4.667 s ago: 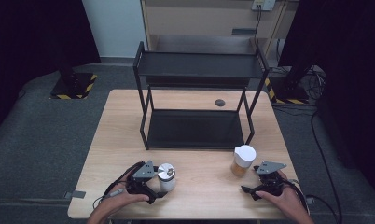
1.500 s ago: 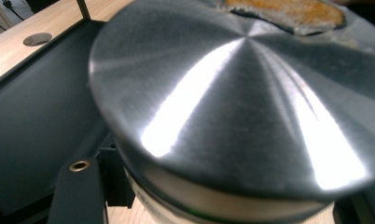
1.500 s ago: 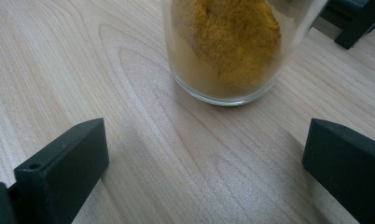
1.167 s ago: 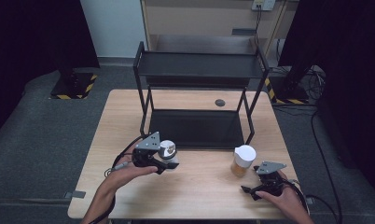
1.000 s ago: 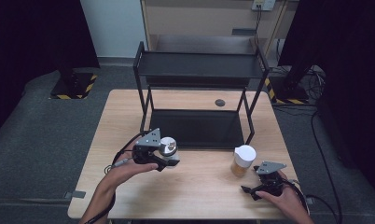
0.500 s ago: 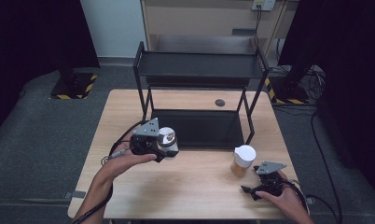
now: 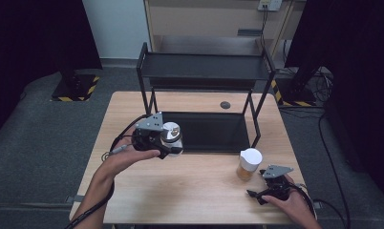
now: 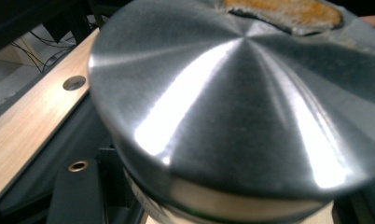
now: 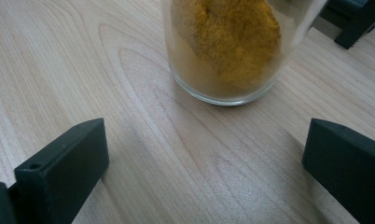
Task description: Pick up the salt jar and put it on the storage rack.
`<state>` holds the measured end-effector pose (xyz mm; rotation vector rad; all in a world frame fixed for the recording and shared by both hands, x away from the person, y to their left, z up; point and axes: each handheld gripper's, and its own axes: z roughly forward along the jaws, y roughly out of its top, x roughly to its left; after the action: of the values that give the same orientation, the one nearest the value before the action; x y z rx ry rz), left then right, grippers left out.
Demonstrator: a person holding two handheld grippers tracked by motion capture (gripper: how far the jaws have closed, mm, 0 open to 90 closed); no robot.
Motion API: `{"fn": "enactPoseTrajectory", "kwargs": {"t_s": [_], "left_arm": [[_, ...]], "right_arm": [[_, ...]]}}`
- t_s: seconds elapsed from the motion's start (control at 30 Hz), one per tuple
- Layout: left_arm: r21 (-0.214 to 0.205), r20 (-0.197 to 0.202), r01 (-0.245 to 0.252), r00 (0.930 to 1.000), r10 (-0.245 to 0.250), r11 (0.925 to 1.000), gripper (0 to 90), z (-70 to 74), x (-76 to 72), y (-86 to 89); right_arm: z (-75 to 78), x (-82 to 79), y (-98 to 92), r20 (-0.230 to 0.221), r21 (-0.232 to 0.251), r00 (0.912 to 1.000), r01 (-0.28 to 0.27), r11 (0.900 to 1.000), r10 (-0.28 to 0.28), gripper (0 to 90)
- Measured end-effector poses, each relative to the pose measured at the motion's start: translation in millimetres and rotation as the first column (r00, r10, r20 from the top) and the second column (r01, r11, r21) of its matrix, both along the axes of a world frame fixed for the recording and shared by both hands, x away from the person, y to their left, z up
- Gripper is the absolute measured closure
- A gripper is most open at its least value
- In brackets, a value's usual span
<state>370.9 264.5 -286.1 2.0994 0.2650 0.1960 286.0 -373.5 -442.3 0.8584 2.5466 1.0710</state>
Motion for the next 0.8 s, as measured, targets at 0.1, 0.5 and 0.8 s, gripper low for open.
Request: {"fn": "enactPoseTrajectory", "kwargs": {"t_s": [0.1,0.5,0.8], "left_arm": [[0.005,0.004,-0.002,1.0,0.002,1.0,29.9,6.9,1.9,-1.2],[-0.006,0.019,-0.012,0.9998,0.012,0.9999,30.0,34.3,10.1,-1.4],[0.002,0.031,-0.015,0.9994,0.015,0.9999,29.9,53.6,15.9,-5.0]], "right_arm": [[0.0,0.0,0.0,0.0,0.0,1.0,0.0,1.0,0.0,1.2],[0.0,0.0,0.0,0.0,0.0,1.0,0.0,1.0,0.0,1.2],[0.0,0.0,0.0,-0.001,0.001,1.0,0.0,1.0,0.0,1.2]]}}
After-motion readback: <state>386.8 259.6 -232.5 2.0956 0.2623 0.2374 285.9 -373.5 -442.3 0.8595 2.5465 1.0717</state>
